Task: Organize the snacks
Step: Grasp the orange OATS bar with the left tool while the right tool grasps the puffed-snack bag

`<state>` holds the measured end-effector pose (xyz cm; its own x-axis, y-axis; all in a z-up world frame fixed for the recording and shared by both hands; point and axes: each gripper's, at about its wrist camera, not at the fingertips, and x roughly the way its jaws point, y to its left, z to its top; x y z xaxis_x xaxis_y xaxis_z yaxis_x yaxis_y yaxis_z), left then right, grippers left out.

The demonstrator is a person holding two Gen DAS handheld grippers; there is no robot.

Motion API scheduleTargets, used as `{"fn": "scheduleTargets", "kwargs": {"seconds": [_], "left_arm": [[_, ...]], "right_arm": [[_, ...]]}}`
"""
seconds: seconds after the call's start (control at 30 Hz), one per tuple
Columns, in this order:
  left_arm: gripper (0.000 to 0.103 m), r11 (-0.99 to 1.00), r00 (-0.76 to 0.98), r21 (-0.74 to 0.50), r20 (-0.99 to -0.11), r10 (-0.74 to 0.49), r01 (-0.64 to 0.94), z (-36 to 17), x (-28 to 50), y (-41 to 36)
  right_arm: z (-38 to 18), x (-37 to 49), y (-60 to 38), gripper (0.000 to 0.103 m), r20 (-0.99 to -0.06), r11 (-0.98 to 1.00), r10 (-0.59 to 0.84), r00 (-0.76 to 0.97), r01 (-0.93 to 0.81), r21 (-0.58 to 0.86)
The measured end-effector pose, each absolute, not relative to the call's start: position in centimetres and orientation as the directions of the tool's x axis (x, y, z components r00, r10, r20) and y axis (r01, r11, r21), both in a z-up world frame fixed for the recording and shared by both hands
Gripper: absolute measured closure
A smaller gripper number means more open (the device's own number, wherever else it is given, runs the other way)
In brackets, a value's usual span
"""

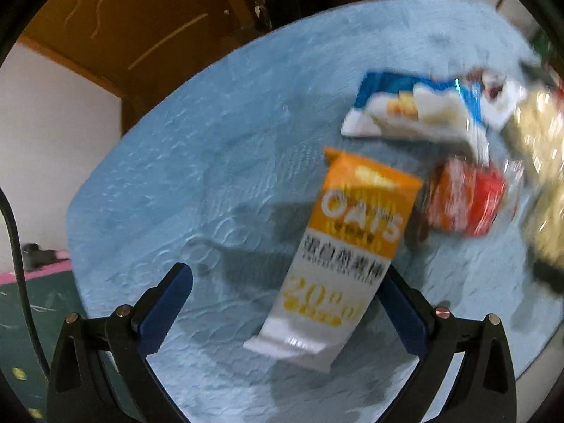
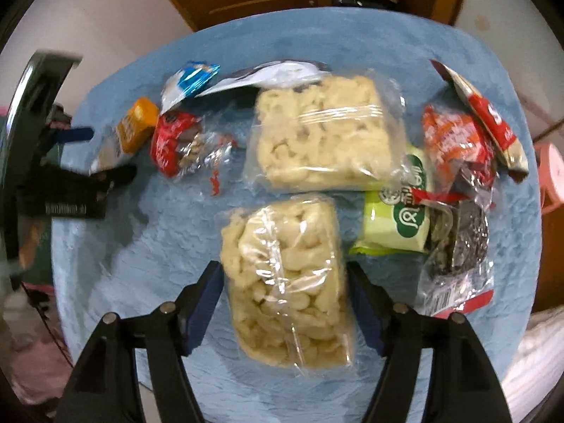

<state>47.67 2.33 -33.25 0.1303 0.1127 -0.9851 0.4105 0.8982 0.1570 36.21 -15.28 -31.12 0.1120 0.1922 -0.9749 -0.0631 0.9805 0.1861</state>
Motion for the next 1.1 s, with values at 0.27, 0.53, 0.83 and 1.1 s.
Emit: {"fn": "scheduleTargets", "kwargs": {"seconds": [0.27, 0.53, 0.83, 1.1], "left_arm": [[0.024, 0.95, 0.084, 0.001, -0.996, -0.026, 0.312, -33.6, 47.7, 4.6], [0.064, 0.956, 0.159, 0.075, -0.987, 0.031, 0.282, -31.4, 43.1, 4.1], [0.064, 0.977, 0.264, 0.011, -0.963, -0.047, 0.215, -22.7, 36.3, 4.8], [0.064, 0.968, 0.355, -0.021, -0.928, -0.112, 0.25, -13.2, 28.1, 2.2]], "right_arm": [[-30.8, 34.4, -14.8, 0.039, -0.977, 0.984, 0.158, 0.145, -0.102, 0.144], [-29.2, 33.1, -17.4, 0.04, -0.971, 0.979, 0.197, 0.139, -0.076, 0.188], [-23.2, 30.2, -18.7, 0.04, -0.946, 0.972, 0.23, 0.228, -0.091, 0.215], [-16.6, 26.8, -18.3, 0.04, -0.901, 0.96, 0.28, 0.332, -0.113, 0.257]]}}
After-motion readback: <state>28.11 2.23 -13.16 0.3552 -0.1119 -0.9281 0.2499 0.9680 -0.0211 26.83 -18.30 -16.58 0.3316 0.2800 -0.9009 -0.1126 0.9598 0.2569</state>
